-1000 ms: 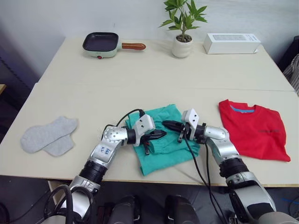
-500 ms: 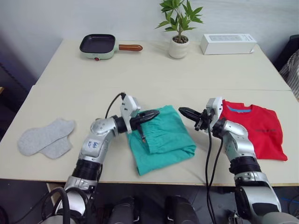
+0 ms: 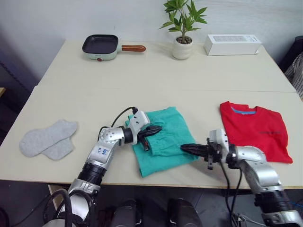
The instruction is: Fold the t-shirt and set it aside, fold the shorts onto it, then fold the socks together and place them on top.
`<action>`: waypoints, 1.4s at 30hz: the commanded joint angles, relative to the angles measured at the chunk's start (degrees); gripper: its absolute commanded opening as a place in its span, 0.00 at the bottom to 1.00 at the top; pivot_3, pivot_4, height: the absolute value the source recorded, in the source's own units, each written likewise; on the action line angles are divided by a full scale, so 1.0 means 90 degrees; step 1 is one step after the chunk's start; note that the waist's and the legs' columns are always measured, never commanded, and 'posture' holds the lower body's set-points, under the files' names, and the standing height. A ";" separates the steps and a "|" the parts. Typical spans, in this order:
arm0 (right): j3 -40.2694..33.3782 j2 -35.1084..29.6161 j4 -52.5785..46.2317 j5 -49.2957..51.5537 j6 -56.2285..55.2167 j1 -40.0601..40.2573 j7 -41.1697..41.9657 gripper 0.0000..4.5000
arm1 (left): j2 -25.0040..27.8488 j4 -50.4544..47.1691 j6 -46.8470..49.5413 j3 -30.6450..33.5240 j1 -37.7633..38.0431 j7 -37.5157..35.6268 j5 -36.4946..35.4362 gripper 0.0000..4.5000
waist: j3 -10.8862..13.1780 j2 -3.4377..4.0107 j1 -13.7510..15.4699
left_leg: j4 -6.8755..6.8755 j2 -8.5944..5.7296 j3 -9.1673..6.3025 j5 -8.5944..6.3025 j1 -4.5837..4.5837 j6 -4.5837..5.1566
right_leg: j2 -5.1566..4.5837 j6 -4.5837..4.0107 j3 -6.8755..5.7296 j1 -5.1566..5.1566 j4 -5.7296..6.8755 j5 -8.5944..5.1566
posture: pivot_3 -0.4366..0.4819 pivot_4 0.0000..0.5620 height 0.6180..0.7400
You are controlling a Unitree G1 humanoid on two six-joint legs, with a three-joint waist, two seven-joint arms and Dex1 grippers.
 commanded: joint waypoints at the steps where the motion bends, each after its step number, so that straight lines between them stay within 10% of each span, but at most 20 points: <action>1: -0.0370 -0.0740 0.0038 0.0659 0.1620 -0.0451 0.0163 0.29 | 0.0185 0.0093 -0.0375 0.0126 0.0163 -0.0286 -0.0056 0.00 | 0.0000 0.0000 -0.0004 | 0.0001 0.0000 0.0000 0.0000 0.0000 0.0000 | -0.0001 0.0000 0.0000 0.0000 0.0000 0.0000 | 0.48 0.27 1.00; 10: 0.0735 -0.0831 0.3003 -0.0018 0.4453 -0.3292 0.0120 0.98 | 0.0358 0.0066 -0.0870 0.0211 0.0364 -0.0615 -0.0096 0.00 | 0.0000 0.0000 -0.0053 | -0.0001 0.0007 -0.0002 0.0008 -0.0003 0.0013 | -0.0003 -0.0014 -0.0011 -0.0010 -0.0002 -0.0007 | 0.48 0.27 1.00; 20: 0.1387 0.0470 0.2896 -0.0063 0.6125 -0.4269 -0.0238 0.99 | 0.0240 0.0131 -0.0963 0.0235 0.0420 -0.0351 0.0004 0.00 | -0.0001 0.0002 -0.0081 | 0.0010 0.0010 0.0002 0.0004 -0.0004 0.0019 | 0.0001 -0.0015 -0.0018 -0.0006 0.0012 -0.0008 | 0.48 0.27 1.00; 33: 0.0248 0.0878 0.2465 0.0668 0.7264 -0.4301 -0.0893 0.01 | 0.0401 0.0012 -0.1260 0.0218 0.0474 -0.0618 -0.0027 0.00 | -0.0001 0.0002 -0.0069 | 0.0003 0.0006 0.0002 0.0005 -0.0008 0.0014 | 0.0000 -0.0015 -0.0016 -0.0018 0.0021 -0.0008 | 0.48 0.27 1.00; 36: -0.0142 0.0580 0.1748 0.1229 0.7763 -0.4250 -0.0780 0.00 | 0.0501 -0.0463 -0.0920 0.0400 0.0466 -0.0798 -0.0429 0.00 | -0.0001 0.0002 -0.0067 | 0.0004 0.0006 0.0004 0.0007 -0.0036 0.0016 | 0.0000 -0.0015 -0.0012 -0.0050 0.0028 -0.0008 | 0.48 0.27 1.00; 42: -0.0694 -0.1205 0.0858 0.1861 0.7613 -0.3919 0.0062 0.00 | 0.0717 -0.2120 0.0486 0.0800 0.0612 -0.1019 -0.1753 0.33 | 0.0000 0.0002 -0.0012 | 0.0026 -0.0003 -0.0003 0.0016 -0.0110 0.0033 | -0.0003 -0.0008 -0.0020 -0.0100 0.0045 -0.0004 | 0.48 0.27 1.00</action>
